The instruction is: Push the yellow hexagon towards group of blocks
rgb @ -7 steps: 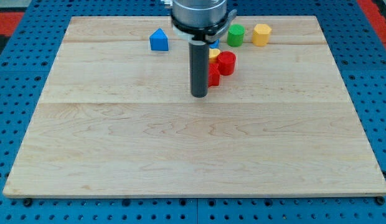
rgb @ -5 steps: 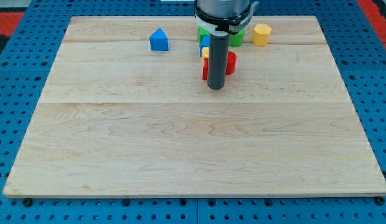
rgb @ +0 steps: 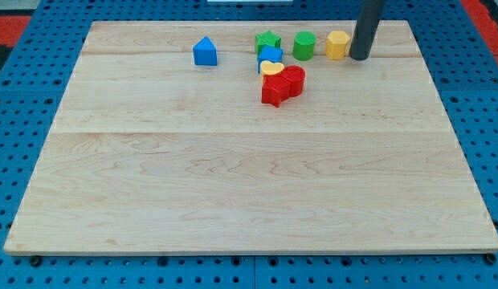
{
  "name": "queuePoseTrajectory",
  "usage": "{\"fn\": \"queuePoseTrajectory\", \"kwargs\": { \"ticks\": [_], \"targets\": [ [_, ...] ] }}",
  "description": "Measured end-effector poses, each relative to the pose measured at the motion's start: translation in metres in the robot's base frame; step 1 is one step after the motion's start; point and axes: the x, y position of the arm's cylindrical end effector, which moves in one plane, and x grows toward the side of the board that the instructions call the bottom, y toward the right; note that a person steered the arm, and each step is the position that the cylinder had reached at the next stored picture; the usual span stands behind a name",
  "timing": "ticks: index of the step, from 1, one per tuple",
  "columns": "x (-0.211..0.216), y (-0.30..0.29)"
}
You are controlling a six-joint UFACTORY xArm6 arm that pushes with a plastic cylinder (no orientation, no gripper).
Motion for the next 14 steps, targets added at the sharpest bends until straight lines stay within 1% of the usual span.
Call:
{"fn": "queuePoseTrajectory", "kwargs": {
  "ticks": [1,2,3,5,6,9,12,14],
  "targets": [
    [-0.031,0.000],
    [-0.035,-0.015],
    [-0.024,-0.015],
    [0.013,-0.032],
    [0.013,-0.011],
    [0.006,-0.056],
    [0.028,-0.060],
    [0.028,-0.067]
  ]
}}
